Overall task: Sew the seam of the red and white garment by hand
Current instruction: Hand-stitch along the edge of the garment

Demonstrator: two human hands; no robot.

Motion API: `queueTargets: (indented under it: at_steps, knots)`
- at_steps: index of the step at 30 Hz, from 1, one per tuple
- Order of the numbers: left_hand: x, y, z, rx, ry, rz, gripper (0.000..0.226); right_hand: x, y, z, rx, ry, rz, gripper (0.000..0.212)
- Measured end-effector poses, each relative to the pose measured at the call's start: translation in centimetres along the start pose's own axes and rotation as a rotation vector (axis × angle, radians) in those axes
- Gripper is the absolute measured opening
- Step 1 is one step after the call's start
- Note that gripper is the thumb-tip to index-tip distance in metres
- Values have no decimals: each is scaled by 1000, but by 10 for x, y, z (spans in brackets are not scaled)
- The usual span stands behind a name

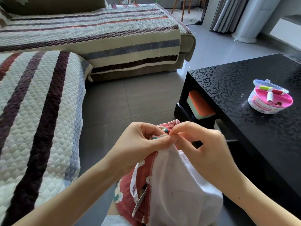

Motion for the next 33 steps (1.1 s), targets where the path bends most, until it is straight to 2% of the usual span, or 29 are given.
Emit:
queueTargets:
  at_steps: [2, 5, 8, 10, 13, 17, 20, 22, 24, 26, 28, 31, 33]
  knots:
    - [1, 0, 0, -30, 12, -11, 33, -3, -8, 10, 207, 115, 107, 13]
    - [1, -2, -1, -45, -7, -7, 32, -5, -18, 13, 251, 149, 283, 15]
    - [1, -5, 1, -76, 20, 12, 9, -1, -27, 7, 265, 120, 453, 14]
    - [1, -6, 2, -104, 21, 17, 11, 0, -26, 6, 171, 97, 434, 14]
    - [1, -5, 4, -133, 9, 14, 17, -3, -18, 5, -12, 63, 313, 13]
    - [-1, -6, 8, -168, 24, 37, 14, -5, -14, 0, -194, 22, 215, 12]
    - [-3, -21, 14, -288, 79, 95, 17, -13, -24, 17, -308, 127, 246, 10]
    - [0, -31, 16, -270, 84, 151, 21, -26, -26, 28, -411, 151, 256, 8]
    - [1, -32, 14, -184, 37, 175, 20, -39, -14, 21, -562, 48, 109, 6]
    - [0, -28, 13, -99, -23, 161, 15, -47, 7, 0, -880, -122, -178, 8]
    - [0, -22, 11, -67, -90, 138, 15, -50, 29, -14, -1114, -206, -453, 4]
    - [3, -18, 9, -48, -133, 111, 19, -66, 67, -16, -1178, -194, -644, 10]
    - [6, -17, 9, -2, -162, 127, 16, -85, 100, -8, -1033, -95, -663, 19]
Point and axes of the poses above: each hand's wrist, its own x-axis away from the middle knuckle, its own z-axis out of the back of the hand, y = z × x, the point moved 6 cm from there along -x, towards the middle knuckle
